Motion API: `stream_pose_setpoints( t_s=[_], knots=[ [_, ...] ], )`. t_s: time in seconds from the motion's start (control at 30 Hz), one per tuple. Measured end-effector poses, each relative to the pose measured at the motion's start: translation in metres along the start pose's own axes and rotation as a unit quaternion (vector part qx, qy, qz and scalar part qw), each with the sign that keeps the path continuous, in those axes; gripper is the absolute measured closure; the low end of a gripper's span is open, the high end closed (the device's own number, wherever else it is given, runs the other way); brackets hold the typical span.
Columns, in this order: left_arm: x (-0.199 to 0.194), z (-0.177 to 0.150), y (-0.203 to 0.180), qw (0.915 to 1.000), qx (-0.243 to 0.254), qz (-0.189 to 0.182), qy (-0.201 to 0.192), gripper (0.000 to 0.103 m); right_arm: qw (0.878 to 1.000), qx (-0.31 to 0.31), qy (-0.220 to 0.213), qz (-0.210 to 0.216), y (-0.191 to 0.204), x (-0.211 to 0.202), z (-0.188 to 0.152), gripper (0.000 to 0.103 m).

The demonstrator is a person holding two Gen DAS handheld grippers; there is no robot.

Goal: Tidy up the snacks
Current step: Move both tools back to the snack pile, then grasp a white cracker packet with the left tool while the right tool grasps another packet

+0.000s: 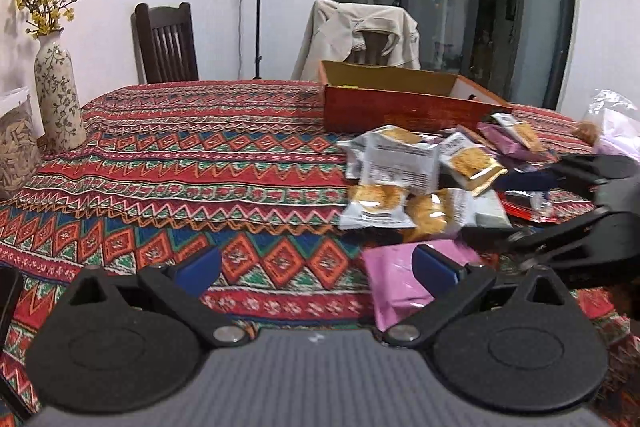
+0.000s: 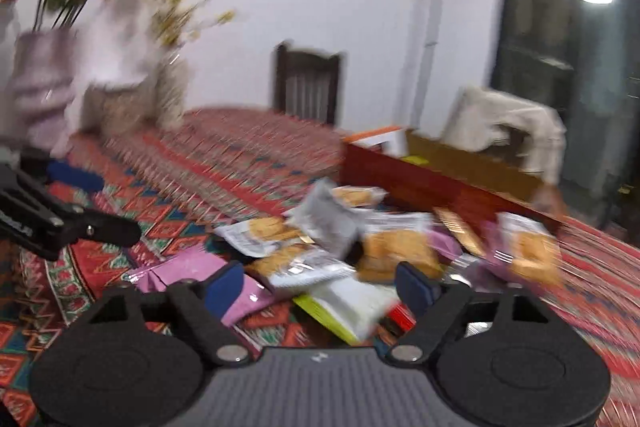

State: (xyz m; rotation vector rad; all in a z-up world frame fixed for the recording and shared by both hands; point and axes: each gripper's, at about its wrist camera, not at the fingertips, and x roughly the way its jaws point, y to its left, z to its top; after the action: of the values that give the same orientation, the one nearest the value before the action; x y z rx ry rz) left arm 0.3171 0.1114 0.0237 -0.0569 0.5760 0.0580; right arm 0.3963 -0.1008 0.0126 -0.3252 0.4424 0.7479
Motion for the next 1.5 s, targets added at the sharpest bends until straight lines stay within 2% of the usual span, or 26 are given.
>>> stream_pose_setpoints(
  t_s=[0.07,0.2,0.4,0.53,0.73,0.77,0.87,0.9,1.0,1.07,1.1,1.17,1.2,1.33,1.5],
  knots=[
    [0.006,0.002,0.002,1.0000,0.002,0.002,0.006,0.000,0.999,-0.025,0.028,0.018,0.005,0.024,0.005,0.035],
    [0.020,0.008,0.001,0.9998,0.014,-0.003,0.013,0.000,0.998,-0.032,0.046,0.010,0.002,0.047,0.014,0.041],
    [0.052,0.031,-0.008,0.9992,0.021,-0.030,0.013,0.000,0.998,0.018,0.042,0.033,-0.024,0.061,0.012,0.042],
    [0.072,0.048,-0.010,0.9988,0.010,-0.044,0.016,0.000,0.999,0.008,0.029,0.015,-0.025,0.063,0.014,0.038],
    [0.092,0.053,-0.012,0.9978,-0.009,-0.055,0.037,0.000,0.998,0.021,0.033,0.042,-0.029,0.078,0.016,0.038],
    [0.094,0.052,-0.013,0.9974,-0.009,-0.058,0.041,0.000,0.998,0.025,0.029,0.041,-0.030,0.075,0.016,0.044],
    [0.104,0.049,-0.018,0.9966,-0.004,-0.063,0.052,0.000,0.997,0.059,0.021,0.045,-0.041,0.065,0.014,0.075],
    [0.107,0.048,-0.019,0.9965,-0.001,-0.065,0.053,0.001,0.997,0.068,0.019,0.043,-0.044,0.061,0.013,0.079],
    [0.118,0.046,-0.023,0.9951,0.005,-0.076,0.063,0.016,0.996,0.083,0.011,0.020,-0.051,0.048,0.006,0.082],
    [0.122,0.042,-0.024,0.9930,0.008,-0.090,0.077,0.037,0.995,0.097,0.001,0.011,-0.054,0.035,0.001,0.083],
    [0.121,0.039,-0.025,0.9931,0.014,-0.092,0.072,0.038,0.995,0.104,-0.004,0.007,-0.055,0.027,-0.002,0.084],
    [0.117,0.036,-0.027,0.9932,0.024,-0.092,0.067,0.052,0.993,0.117,-0.018,-0.003,-0.057,0.010,-0.006,0.084],
    [0.116,0.036,-0.026,0.9935,0.021,-0.092,0.064,0.056,0.992,0.126,-0.023,-0.007,-0.058,0.000,-0.009,0.084],
    [0.104,0.035,-0.026,0.9955,0.017,-0.071,0.060,0.058,0.989,0.141,-0.038,-0.026,-0.058,-0.030,-0.017,0.084],
    [0.054,0.027,-0.029,0.9985,0.015,-0.052,0.011,0.058,0.990,0.129,-0.038,-0.043,-0.049,-0.058,-0.028,0.084]
  ],
)
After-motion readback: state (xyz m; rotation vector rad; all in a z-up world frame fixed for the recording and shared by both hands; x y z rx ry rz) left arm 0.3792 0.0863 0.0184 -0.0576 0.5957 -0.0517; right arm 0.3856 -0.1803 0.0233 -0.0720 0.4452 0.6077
